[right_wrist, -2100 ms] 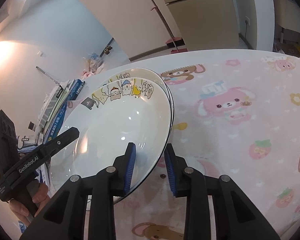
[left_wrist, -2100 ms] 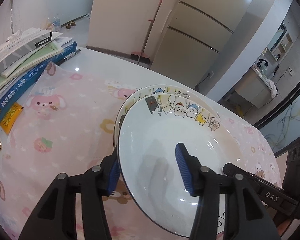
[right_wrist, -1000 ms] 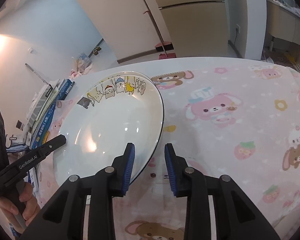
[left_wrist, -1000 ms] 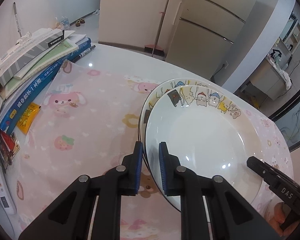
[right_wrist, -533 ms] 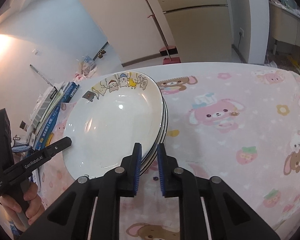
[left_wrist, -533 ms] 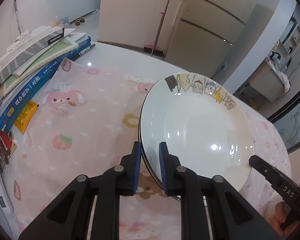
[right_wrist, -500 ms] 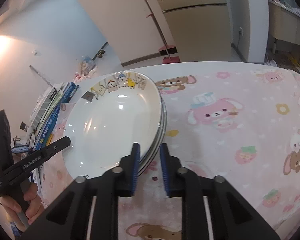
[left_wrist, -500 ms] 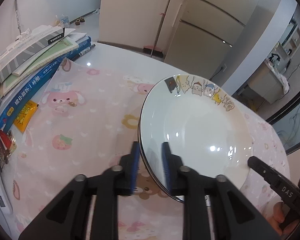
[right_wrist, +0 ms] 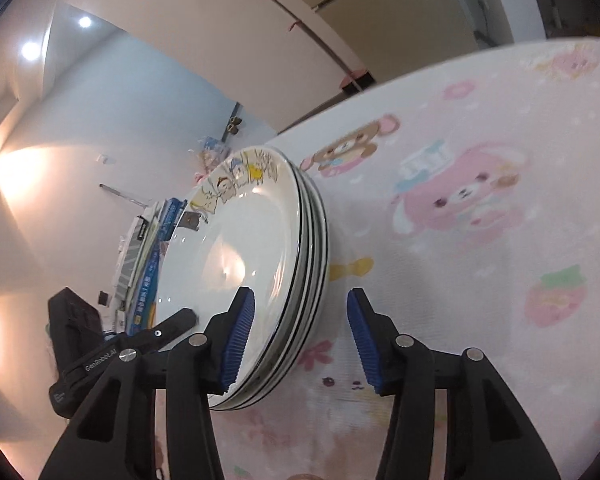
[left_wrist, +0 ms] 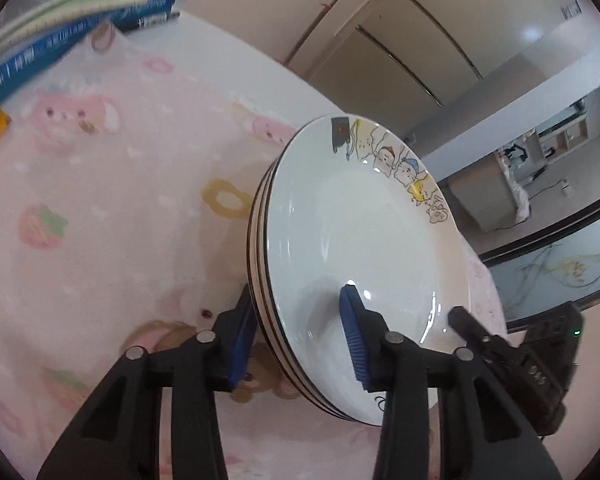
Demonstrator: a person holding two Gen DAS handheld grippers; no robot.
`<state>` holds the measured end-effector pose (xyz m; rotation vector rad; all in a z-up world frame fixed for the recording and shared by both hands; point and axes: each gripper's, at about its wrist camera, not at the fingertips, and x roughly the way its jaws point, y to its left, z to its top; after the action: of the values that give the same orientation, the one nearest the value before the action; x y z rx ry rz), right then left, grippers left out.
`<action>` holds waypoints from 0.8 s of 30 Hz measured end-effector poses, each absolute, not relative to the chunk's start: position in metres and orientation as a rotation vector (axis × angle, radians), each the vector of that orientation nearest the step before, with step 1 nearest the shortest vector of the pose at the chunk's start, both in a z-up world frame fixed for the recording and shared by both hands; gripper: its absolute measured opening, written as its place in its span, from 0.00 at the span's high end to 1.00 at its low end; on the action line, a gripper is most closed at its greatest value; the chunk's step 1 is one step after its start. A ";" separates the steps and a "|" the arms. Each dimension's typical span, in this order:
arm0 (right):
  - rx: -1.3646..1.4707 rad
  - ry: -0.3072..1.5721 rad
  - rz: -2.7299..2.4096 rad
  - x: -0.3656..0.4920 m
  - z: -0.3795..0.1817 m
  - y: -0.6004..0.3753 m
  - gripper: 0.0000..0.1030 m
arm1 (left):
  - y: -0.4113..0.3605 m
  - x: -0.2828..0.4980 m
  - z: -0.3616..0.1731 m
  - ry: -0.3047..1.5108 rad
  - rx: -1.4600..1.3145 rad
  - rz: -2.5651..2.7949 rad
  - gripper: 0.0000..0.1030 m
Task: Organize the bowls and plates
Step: 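Grip the whole plate stack rim with both grippers and lift it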
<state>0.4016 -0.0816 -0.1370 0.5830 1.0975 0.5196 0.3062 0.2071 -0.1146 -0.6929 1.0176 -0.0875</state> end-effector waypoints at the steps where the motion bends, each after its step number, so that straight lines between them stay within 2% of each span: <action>1: 0.610 1.099 0.532 0.402 -0.141 -0.080 0.58 | 0.208 0.306 -0.115 1.010 -0.708 -0.088 0.63; 4: 0.622 1.105 0.518 0.403 -0.143 -0.075 0.66 | 0.210 0.303 -0.117 0.994 -0.731 -0.083 0.64; 7: 0.575 1.124 0.496 0.402 -0.138 -0.071 0.68 | 0.208 0.302 -0.114 1.019 -0.715 -0.075 0.64; 10: 0.439 1.108 0.469 0.391 -0.123 -0.061 0.67 | 0.193 0.300 -0.105 1.082 -0.621 -0.045 0.62; 24: 0.341 1.195 0.351 0.314 -0.090 -0.078 0.63 | 0.157 0.251 -0.084 1.132 -0.529 -0.097 0.62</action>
<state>0.3135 -0.0775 -0.0900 0.3406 1.1954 0.3511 0.2506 0.1568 -0.0841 -0.5295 1.1324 -0.0968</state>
